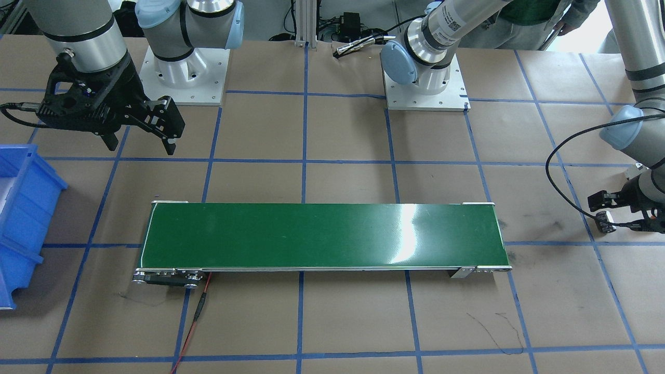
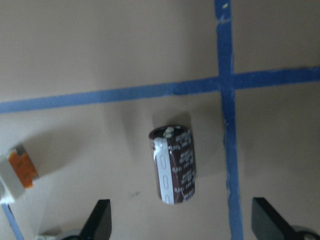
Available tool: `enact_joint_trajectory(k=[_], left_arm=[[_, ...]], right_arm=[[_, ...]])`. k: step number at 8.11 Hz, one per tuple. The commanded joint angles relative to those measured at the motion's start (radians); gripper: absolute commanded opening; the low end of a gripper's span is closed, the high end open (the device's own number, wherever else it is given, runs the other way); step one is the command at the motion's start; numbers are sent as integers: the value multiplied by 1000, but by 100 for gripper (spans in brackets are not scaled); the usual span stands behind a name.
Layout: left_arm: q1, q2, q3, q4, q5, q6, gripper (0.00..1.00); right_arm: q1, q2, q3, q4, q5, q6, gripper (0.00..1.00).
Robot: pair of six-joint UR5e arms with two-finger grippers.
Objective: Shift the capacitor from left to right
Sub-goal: 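Lower the left gripper and grasp the brown capacitor, lift it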
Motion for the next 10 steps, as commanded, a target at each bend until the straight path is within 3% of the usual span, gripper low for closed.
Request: enact_joint_trajectory(k=[1,2,4,10], left_arm=[[4,-3,2,115,-156,77,100],[7,-6,2,129,-161,88,100],[19,-17,-3,190,-280,95,100],[111,-30,-21,190,-279,89,100]], right_arm=[[0,0,-1,0,-1,-1,100],[0,0,1,0,-1,-1,100],[0,0,1,2,-1,-2,100],[0,0,1,-1,-1,5,100]])
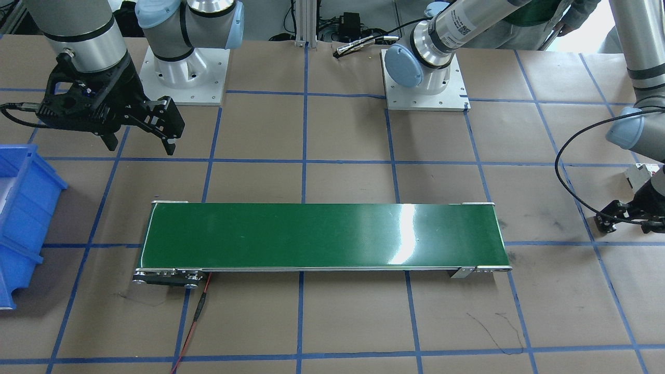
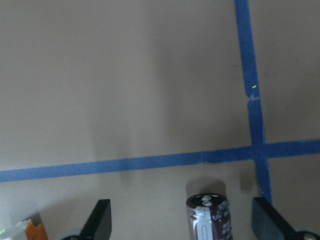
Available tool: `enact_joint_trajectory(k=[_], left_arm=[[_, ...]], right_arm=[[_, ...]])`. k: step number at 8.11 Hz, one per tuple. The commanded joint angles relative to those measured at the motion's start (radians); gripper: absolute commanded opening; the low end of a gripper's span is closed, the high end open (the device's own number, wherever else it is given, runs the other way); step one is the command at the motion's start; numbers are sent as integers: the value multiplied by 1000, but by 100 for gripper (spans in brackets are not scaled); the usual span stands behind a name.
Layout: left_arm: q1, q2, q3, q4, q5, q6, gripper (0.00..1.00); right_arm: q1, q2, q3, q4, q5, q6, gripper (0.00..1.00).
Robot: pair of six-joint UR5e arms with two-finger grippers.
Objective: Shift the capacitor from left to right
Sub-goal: 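Lower the left gripper and grasp the brown capacitor, lift it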
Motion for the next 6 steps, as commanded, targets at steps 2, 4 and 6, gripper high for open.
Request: enact_joint_trajectory(k=[2,4,6], left_arm=[[12,18,-58,3,-1,-43,99],[6,18,-69,4,-4,-85,97],[7,16,-69,3,4,-72,84]], right_arm=[[0,0,0,1,0,2,100],[0,0,-1,1,0,2,100],[0,0,-1,-1,0,1,100]])
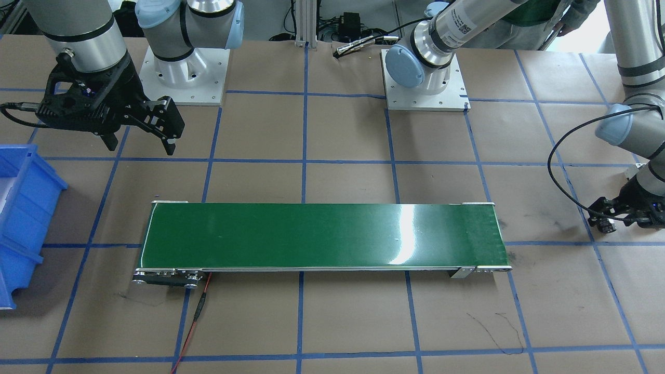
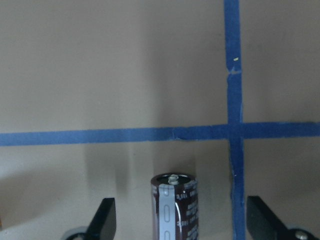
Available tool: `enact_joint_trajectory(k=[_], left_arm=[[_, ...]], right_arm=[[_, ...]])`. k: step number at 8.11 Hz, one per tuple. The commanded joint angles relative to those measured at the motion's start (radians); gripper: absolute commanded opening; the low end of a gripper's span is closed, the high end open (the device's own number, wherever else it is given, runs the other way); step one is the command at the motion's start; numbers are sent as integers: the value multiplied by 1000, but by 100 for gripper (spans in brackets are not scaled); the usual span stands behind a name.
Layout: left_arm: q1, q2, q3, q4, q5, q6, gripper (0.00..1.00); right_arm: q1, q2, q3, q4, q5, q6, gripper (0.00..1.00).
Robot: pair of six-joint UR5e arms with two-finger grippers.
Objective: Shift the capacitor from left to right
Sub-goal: 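Lower the left gripper and grasp the brown capacitor, lift it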
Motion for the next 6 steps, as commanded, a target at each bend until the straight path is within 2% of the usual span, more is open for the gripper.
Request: enact_joint_trajectory(k=[1,4,6], left_arm=[[1,-2,-1,-2,5,6,79],[1,-21,-1,-2,8,6,47],[1,-22,-1,-4,14,9,4]], right_arm=[[0,0,1,-1,0,5,100],[0,0,1,-1,0,1,100],[0,0,1,1,0,-1,100]])
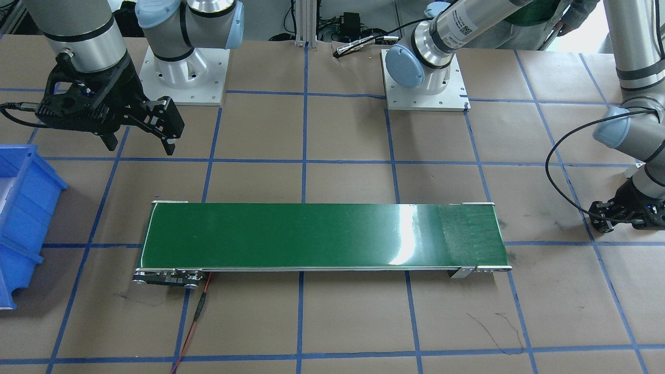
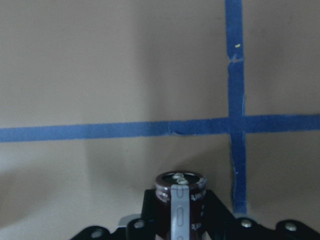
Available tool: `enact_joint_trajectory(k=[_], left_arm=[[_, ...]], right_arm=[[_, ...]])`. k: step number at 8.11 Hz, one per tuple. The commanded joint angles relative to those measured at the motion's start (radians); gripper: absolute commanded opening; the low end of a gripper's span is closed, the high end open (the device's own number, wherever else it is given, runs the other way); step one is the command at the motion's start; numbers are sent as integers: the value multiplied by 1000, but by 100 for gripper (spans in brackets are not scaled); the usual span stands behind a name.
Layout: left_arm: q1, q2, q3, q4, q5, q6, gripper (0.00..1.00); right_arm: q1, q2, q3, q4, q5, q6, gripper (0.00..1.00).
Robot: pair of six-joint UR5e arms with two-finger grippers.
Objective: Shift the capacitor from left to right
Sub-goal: 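Lower the left gripper and grasp the brown capacitor, lift it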
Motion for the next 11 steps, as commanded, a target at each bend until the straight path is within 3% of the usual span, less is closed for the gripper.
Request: enact_joint_trajectory(k=[1,4,7,11], left_arm=[[0,0,-2,-1,47,3,0],[-6,38,9,4,77,-9,0],[-87,156,6,-31,99,-26,0],[-332,372,5,-313,120,-241,0]], right_arm=[[0,0,-1,1,-1,-4,100],[0,0,-1,1,-1,-4,100],[-1,0,-1,1,-1,-2,100],[-1,0,-1,-1,-2,-4,100]])
